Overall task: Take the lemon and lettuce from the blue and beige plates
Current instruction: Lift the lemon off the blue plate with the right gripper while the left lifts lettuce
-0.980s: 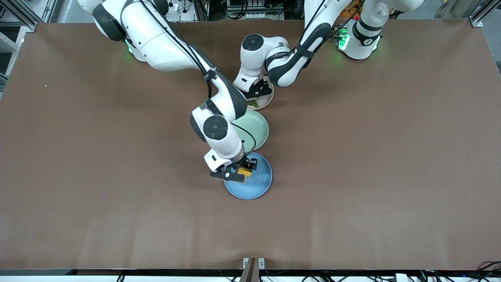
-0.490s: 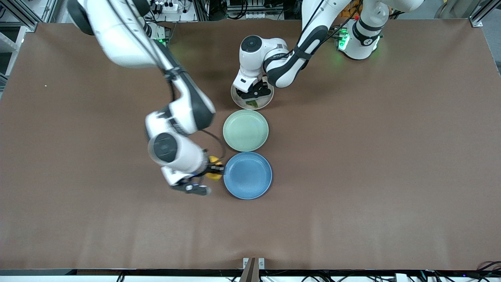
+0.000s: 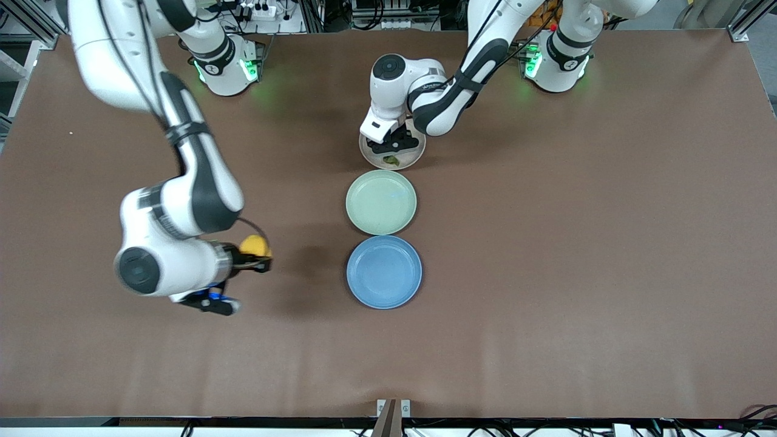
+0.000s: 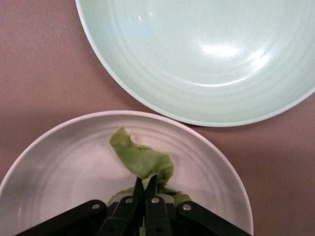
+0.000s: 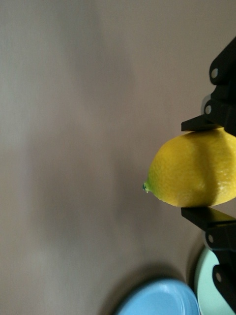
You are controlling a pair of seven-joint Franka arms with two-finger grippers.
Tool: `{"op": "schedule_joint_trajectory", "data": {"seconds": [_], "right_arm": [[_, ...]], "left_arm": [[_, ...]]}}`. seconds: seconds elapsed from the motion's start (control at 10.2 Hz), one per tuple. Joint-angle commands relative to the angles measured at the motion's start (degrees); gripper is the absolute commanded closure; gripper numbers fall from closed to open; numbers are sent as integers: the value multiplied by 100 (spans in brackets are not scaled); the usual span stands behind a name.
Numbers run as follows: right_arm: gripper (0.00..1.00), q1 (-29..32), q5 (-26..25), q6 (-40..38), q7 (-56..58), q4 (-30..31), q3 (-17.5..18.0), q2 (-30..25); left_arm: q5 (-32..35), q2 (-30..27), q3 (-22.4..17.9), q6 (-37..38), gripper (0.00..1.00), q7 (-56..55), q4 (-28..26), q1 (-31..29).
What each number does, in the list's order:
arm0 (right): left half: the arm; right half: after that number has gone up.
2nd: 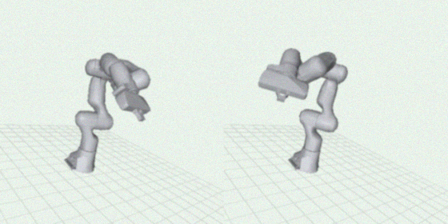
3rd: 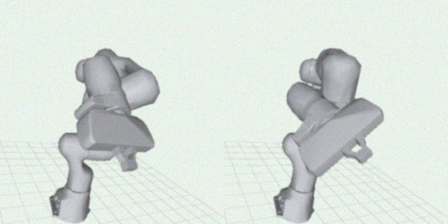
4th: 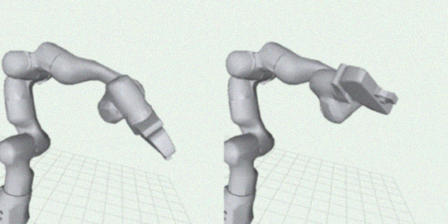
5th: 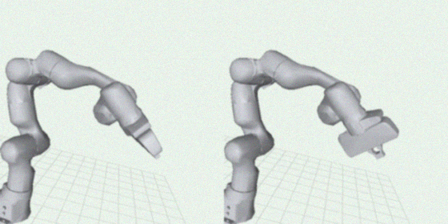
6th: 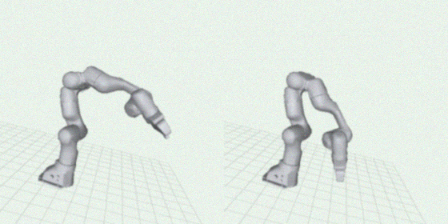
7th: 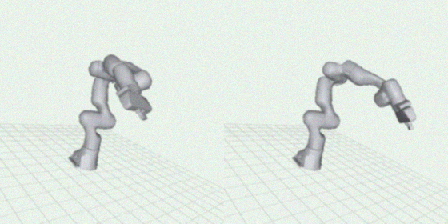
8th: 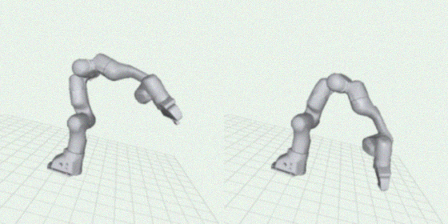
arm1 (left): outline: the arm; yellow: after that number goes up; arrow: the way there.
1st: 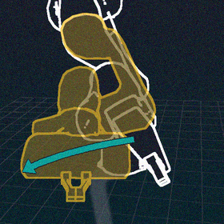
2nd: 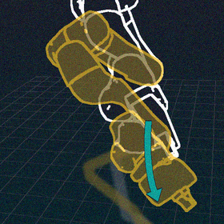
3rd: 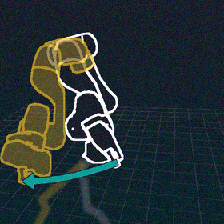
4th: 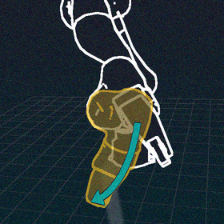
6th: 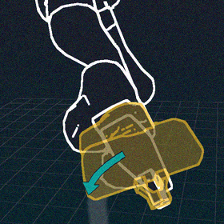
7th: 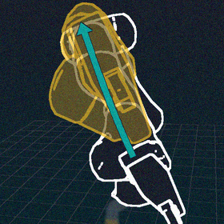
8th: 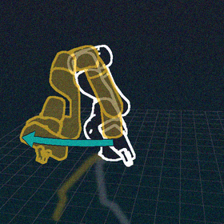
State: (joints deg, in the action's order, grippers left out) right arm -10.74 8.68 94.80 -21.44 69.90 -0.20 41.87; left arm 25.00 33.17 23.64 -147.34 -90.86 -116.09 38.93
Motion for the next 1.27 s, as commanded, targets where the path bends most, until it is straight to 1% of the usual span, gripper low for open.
{"op": "schedule_joint_trajectory", "data": {"seconds": [0.0,0.2,0.29,0.49,0.59,0.69,0.78,0.88,0.98,1.08,1.18], "right_arm": [[100,351,-479,109,577,1049,11,-564],[100,607,-603,1018,1008,2197,-23,-1090],[100,799,-630,1624,1210,2865,-15,-1345],[100,1081,-639,2583,1615,3886,-15,-1698],[100,1161,-639,2857,1625,4230,-15,-1821],[100,1196,-639,2869,1660,4330,-24,-1883],[100,1284,-639,2886,1704,4400,-15,-1867],[100,1372,-639,2991,1713,4488,-15,-1849],[62,1486,-613,3088,1704,4532,-6,-1823],[20,1495,-578,3089,1704,4533,-6,-1814],[0,1495,-560,3089,1696,4533,3,-1849]], "left_arm": [[216,-91,-52,223,100,-256,104,44],[146,-214,-17,809,100,-265,402,35],[102,-354,0,1178,100,-265,630,-8],[-170,-722,1,1662,100,-187,886,-87],[-171,-942,9,1969,100,40,930,-279],[-232,-1144,18,2120,100,556,931,-559],[-485,-1311,18,2218,100,1109,948,-832],[-931,-1400,27,2297,100,1750,1070,-1322],[-1344,-1444,27,2680,100,2644,1297,-1753],[-1496,-1419,-17,3032,100,3357,1552,-2045],[-1507,-1392,-17,3236,100,3843,1685,-2456]]}}
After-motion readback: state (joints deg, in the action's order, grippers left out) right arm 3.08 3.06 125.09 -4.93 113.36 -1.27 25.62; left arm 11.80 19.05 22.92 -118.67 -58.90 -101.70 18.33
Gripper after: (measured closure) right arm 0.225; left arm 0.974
